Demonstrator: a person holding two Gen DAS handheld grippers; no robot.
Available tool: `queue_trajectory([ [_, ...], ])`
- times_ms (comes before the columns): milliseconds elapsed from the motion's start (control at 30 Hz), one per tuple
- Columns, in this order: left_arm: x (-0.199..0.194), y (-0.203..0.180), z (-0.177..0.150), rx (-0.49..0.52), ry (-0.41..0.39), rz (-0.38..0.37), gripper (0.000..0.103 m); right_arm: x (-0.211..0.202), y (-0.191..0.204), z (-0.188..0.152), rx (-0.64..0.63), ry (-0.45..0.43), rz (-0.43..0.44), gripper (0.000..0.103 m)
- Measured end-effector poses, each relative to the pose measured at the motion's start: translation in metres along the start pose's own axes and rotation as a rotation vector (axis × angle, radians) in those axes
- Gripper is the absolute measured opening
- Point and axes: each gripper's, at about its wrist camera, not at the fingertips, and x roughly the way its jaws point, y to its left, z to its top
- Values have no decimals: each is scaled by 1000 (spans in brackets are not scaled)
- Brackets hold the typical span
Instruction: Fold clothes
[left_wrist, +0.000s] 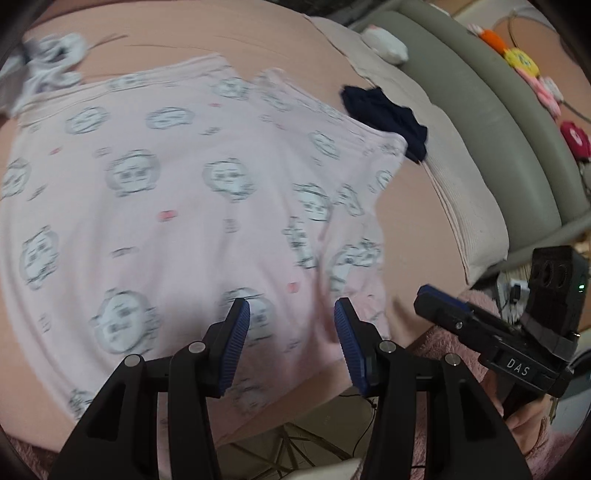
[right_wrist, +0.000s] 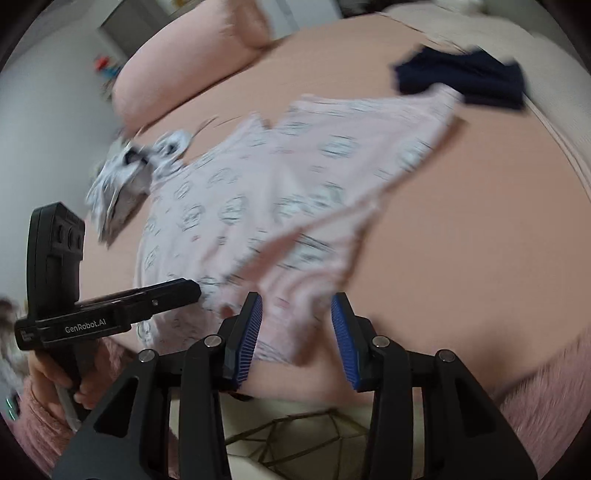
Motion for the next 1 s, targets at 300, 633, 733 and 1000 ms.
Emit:
queue_trajectory([
  [300, 19, -7, 2, -84, 49, -167, 50, 16, 11, -16, -162, 117, 57, 40],
  [633, 19, -27, 11, -3, 28, -83, 20, 27, 21, -19, -153, 85, 40, 41],
  [733, 4, -26, 16, -23, -26, -85, 19, 31, 27, -16, -168, 78, 18, 41],
  [1000, -40, 7, 8, -107, -128, -63, 19, 32, 39, -20, -241, 85, -73, 41],
])
